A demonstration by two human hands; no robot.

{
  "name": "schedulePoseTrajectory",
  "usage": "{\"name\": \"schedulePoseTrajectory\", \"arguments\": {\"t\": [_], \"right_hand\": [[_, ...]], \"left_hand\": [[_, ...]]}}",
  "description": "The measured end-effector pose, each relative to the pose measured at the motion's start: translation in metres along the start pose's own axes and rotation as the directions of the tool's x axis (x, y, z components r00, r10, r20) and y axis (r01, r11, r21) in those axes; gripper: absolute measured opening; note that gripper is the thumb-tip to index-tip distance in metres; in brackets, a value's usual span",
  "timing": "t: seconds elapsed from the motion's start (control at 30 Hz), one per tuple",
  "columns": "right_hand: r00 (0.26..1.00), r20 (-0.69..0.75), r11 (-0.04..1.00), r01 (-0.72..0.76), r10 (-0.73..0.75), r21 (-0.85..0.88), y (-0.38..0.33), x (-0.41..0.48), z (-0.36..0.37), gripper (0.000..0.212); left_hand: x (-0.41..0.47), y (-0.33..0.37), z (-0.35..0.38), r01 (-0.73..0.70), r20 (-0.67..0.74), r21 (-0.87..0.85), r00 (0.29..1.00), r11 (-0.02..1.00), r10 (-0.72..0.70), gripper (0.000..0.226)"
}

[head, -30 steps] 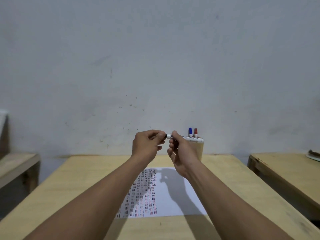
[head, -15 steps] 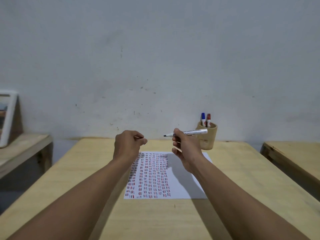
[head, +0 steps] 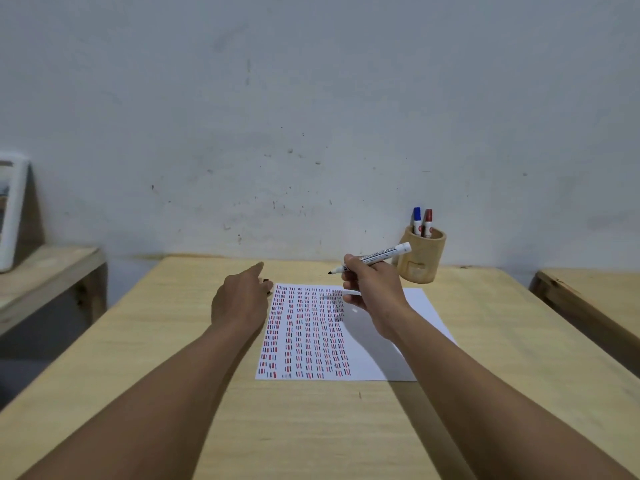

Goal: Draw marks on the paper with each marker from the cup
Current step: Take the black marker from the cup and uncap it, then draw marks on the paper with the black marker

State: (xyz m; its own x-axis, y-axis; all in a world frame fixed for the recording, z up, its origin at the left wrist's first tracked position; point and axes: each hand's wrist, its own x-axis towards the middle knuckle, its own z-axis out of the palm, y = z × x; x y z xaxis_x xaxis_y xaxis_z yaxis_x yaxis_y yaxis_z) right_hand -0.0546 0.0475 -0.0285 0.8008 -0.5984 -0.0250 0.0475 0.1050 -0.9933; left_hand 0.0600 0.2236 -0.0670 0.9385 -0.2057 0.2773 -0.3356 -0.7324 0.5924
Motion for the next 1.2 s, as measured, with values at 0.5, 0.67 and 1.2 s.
{"name": "schedulePoseTrajectory", "arguments": {"t": [0.5,0.67,1.2], "right_hand": [[0.976,-0.095,0.816,0.109,-0.197,-0.568,0.037,-0.010,-0.027,0.030],[0.975,-0.095,0.798,0.105,-0.199,-0.594,0.037,-0.009,-0.026,0.033],[0.980,-0.075,0.796,0.106,-0.186,-0.595,0.035,-0.013,-0.025,0.024]], "left_hand": [[-0.031,-0.028,-0.014,-0.133,0.372,0.410,0.928,0.903,-0.032,0.056],[-0.030,-0.031,-0.012,-0.140,0.362,0.419,0.932,0.897,-0.024,0.057],[-0.033,-0.029,-0.013,-0.140,0.361,0.412,0.932,0.901,-0.020,0.057]]}}
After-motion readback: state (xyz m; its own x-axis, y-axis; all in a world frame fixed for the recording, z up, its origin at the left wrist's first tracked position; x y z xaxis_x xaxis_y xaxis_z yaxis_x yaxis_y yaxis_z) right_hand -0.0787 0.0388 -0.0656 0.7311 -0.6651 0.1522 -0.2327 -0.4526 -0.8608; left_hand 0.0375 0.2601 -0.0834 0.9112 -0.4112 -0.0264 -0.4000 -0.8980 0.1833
